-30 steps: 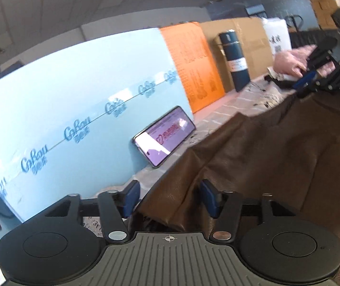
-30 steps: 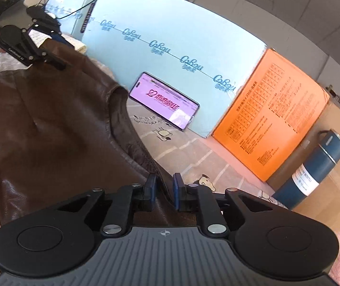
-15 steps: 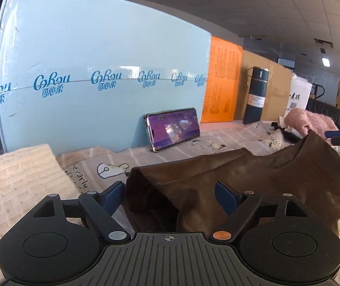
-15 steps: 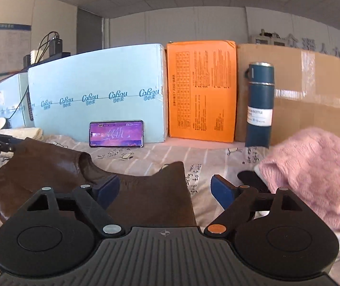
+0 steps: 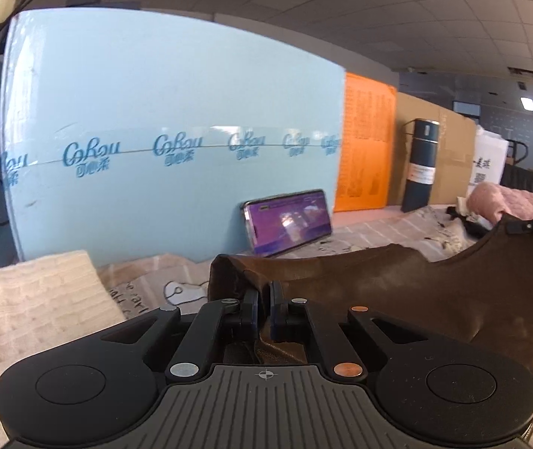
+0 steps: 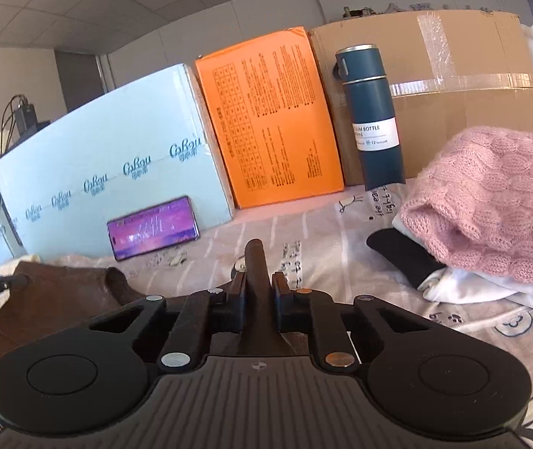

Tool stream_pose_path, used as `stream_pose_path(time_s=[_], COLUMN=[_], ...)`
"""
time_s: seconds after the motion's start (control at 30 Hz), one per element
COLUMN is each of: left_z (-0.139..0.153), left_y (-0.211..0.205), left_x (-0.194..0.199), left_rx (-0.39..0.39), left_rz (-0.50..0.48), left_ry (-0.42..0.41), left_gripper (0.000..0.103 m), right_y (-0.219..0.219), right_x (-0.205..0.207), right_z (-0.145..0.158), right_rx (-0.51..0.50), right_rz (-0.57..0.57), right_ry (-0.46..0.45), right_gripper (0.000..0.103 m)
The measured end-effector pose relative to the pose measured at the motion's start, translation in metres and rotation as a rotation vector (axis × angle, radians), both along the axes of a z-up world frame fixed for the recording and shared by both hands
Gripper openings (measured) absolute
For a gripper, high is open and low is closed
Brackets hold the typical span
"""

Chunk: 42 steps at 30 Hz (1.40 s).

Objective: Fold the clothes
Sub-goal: 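Move both open grippers over the folded jacket edge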

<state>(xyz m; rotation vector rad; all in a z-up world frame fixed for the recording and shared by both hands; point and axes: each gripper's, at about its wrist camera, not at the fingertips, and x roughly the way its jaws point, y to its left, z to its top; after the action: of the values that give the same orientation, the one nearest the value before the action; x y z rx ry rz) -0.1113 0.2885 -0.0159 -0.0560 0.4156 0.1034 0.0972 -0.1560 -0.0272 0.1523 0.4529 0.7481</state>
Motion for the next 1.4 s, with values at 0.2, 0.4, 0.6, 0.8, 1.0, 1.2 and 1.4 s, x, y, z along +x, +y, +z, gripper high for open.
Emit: stream_pose_path(time_s=[0.2,0.4,0.6,0.8,1.0,1.2,1.4], left_z=[-0.005,0.004,0.014,0.022,0.004,-0.009,-0.016], left_y=[0.009,-0.002,-0.018,-0.034,-0.039,-0.048,-0.068], left_x=[0.01,-0.012,-0.04,-0.067,-0.07,-0.066,-0.057], left_rx=[-0.032,-0.103,-0.195,-0.285,-0.328,-0.316,-0.228], left_rz=[0.101,0.176,0.245,0.315,0.36,0.344,0.268], left_ry=[0.054,0.022,-0.01,-0.031,0.057,0.12,0.149], left_gripper=[0.019,0.059,0.094,0.095,0.095,0.095,0.098], right_y=[0.024,0.003,-0.039,-0.072,-0.069,-0.043,-0.018], right_x=[0.024,0.015,-0.033,-0.066,-0.072,-0.061,-0.053], right_z=[-0.022,-0.012,0.014,-0.001,-0.023,-0.027,-0.035], right_rx=[-0.111,-0.023,0.081,0.179,0.269,0.293,0.322], right_rz=[-0.09,-0.16,-0.252,-0.26,-0.199,-0.235,-0.257], right_ry=[0.075,0.076,0.127,0.418,0.594,0.524,0.484], right_gripper=[0.016,0.056,0.091,0.099,0.099,0.098,0.048])
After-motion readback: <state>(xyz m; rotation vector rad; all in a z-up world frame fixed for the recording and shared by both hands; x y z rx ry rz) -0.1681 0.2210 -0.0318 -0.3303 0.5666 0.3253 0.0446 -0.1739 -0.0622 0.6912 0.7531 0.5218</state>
